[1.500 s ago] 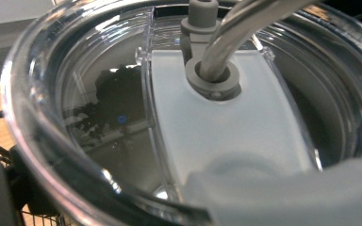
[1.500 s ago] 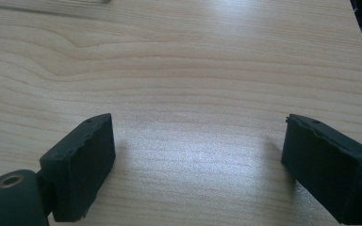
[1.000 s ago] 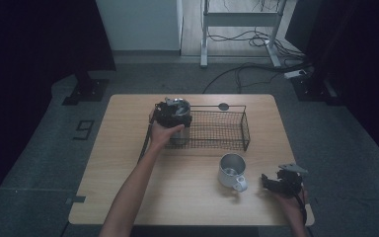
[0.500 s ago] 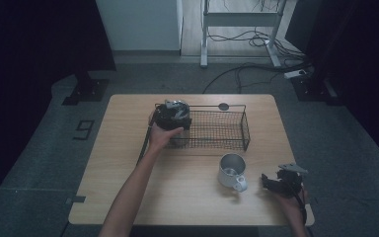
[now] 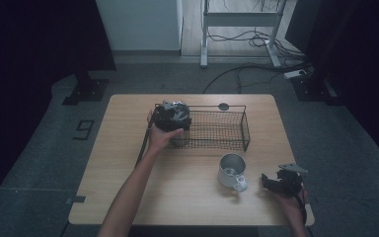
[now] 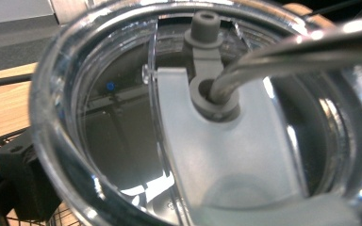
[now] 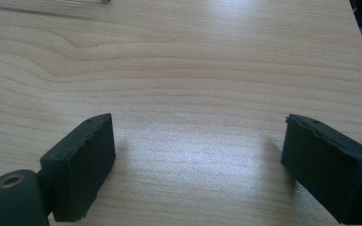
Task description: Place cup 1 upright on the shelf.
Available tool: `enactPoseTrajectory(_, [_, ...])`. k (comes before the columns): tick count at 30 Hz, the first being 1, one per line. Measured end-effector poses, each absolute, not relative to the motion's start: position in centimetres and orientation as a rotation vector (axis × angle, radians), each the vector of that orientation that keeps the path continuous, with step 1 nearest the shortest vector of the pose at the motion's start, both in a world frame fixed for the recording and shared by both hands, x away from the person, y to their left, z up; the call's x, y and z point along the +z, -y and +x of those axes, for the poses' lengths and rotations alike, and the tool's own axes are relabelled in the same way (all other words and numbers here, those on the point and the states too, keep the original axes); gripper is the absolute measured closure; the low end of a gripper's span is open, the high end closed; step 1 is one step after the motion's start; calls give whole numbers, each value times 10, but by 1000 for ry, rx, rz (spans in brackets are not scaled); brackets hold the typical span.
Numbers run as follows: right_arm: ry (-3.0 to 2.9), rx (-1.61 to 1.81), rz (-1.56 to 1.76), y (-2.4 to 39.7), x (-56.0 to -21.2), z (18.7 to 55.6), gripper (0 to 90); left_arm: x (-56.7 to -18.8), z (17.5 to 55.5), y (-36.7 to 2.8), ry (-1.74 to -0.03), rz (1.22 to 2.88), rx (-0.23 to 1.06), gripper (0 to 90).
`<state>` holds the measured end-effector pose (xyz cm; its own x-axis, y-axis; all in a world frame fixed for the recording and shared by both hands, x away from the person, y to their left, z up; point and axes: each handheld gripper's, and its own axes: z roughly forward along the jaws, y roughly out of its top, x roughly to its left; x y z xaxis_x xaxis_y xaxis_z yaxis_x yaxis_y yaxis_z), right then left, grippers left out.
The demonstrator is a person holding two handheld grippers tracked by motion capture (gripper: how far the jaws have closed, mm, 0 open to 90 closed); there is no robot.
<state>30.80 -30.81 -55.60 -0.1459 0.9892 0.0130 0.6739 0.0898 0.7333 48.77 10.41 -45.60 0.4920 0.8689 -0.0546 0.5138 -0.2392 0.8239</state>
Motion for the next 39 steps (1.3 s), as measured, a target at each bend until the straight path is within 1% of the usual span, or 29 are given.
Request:
enactPoseTrajectory(8, [-1877,832,1630,308,-556,308,101,-452,479,-111,-1124,1888,533,0])
enactPoseTrajectory(23, [-1871,830,1635,308,-556,309,101,-427,455,-133,-1070,1817,543,0])
enactPoseTrajectory(39, [-1867,828,1636,308,-556,309,101,-431,433,-151,-1056,1817,551,0])
